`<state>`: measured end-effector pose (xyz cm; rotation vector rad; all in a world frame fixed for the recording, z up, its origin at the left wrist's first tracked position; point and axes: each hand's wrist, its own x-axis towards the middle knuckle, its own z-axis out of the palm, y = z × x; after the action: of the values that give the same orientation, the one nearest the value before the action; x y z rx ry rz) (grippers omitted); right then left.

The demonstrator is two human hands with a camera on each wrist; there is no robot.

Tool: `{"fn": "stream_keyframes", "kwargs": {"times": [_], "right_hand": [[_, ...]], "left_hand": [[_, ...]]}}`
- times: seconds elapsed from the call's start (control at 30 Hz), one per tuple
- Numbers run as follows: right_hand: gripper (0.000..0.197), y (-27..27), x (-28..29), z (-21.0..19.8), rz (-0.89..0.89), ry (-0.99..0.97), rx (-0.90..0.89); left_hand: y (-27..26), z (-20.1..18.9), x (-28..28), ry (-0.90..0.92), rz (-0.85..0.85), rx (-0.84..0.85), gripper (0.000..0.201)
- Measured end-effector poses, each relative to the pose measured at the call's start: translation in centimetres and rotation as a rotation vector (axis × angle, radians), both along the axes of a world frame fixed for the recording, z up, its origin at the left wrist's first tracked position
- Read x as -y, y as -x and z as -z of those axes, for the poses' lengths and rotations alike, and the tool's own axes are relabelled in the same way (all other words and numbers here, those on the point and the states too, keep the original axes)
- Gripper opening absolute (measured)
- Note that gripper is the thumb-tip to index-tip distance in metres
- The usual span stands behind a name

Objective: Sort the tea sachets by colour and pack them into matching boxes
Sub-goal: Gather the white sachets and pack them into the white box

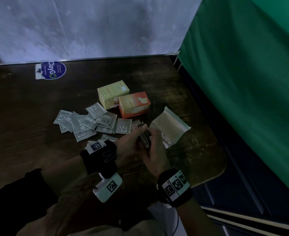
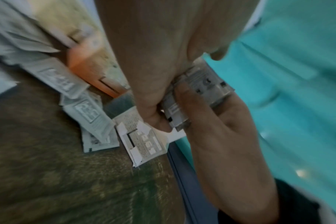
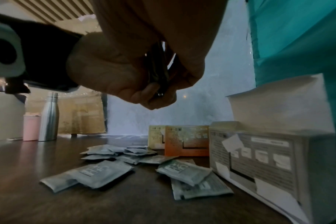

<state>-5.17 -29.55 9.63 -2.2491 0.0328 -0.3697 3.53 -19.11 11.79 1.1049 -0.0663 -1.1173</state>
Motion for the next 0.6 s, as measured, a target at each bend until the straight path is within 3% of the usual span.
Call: {"fn": "stream_keyframes", "kwargs": {"times": [0.1,0.17,0.27,0.33,0.5,0.6], "right_hand": [[0.045,-0.3,0.4,0.0,0.181,-0.222,-0.154],[0.043,-0.9,1.7,-0.3,0.383,-0.283,-0.231],[0.04,-1.5,4.5,-0.3,0.54,-0.037,-0.161],[0.041,-2.0,6.1,0.5,0.526,0.215,-0.161],[0.037,-2.7,8.4,0.5,0.42,0.518,-0.411],[0.038,-3.8,8.8,-0.7,0.457,0.466,-0.593]], "left_hand": [[-0.6,0.6,1.7,-0.14,0.111,0.189,0.041],[-1.4,0.5,3.0,-0.224,0.269,0.387,0.055],[-3.7,1.3,4.7,-0.484,0.302,0.734,0.066],[-5.0,1.8,5.9,-0.644,0.262,0.891,0.066],[-4.7,2.6,7.8,-0.714,0.389,0.831,0.061],[-3.2,4.2,8.2,-0.675,0.473,0.865,0.054]]}}
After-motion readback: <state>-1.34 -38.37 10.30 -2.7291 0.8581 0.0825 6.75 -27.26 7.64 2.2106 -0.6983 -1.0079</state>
